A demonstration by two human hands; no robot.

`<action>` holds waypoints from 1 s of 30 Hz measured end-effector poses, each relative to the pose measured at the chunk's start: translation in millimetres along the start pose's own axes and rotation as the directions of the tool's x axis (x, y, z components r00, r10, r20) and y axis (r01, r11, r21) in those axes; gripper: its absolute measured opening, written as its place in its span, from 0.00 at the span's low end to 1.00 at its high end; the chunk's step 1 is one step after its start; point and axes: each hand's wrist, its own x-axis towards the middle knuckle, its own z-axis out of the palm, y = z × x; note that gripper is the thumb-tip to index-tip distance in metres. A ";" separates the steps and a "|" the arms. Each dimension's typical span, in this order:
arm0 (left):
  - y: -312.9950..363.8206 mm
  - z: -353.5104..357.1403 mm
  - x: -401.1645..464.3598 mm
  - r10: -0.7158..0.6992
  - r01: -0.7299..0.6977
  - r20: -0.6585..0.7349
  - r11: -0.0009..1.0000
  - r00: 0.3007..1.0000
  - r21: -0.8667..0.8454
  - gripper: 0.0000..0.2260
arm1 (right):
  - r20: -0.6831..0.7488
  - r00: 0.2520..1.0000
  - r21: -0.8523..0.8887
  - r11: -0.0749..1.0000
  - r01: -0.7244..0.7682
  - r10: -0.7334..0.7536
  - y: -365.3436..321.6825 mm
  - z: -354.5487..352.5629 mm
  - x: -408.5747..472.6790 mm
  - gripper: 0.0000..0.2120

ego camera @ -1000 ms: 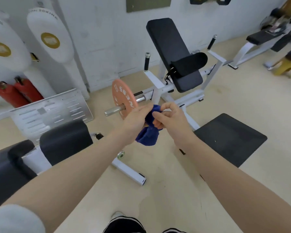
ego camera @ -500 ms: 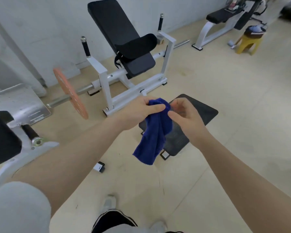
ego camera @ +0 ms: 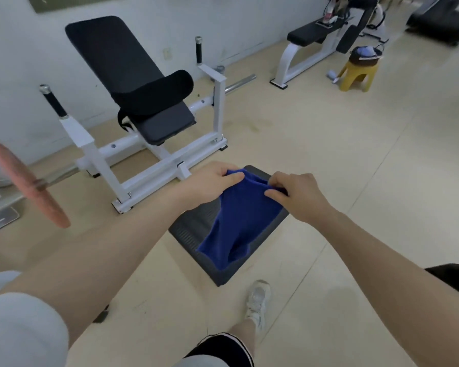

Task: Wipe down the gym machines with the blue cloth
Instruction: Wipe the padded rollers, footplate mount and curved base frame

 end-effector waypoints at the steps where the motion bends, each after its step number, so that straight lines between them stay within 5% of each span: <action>1: 4.4 3.9 28.1 0.003 -0.003 -0.011 1.000 1.000 0.021 0.14 | -0.019 1.000 -0.088 0.996 0.017 -0.018 22.1 -10.2 16.3 0.06; 17: 143.7 78.2 416.5 0.211 -0.210 -0.049 0.977 0.976 0.026 0.13 | -0.249 0.969 -0.334 0.938 -0.091 0.006 333.8 -197.2 230.3 0.10; 22: 173.6 108.1 540.4 0.174 -0.153 -0.130 0.976 0.976 0.157 0.07 | -0.216 0.976 -0.350 0.933 -0.086 0.010 451.0 -245.0 305.2 0.13; 27: 219.9 137.8 661.0 0.070 -0.037 -0.241 0.989 0.968 0.140 0.07 | -0.079 0.996 -0.195 0.981 0.017 -0.033 561.1 -311.0 386.1 0.14; 30: 241.0 154.0 733.0 -0.025 0.043 -0.288 0.997 0.957 0.057 0.11 | 0.044 0.996 0.169 0.982 -0.089 0.082 614.6 -349.4 433.2 0.12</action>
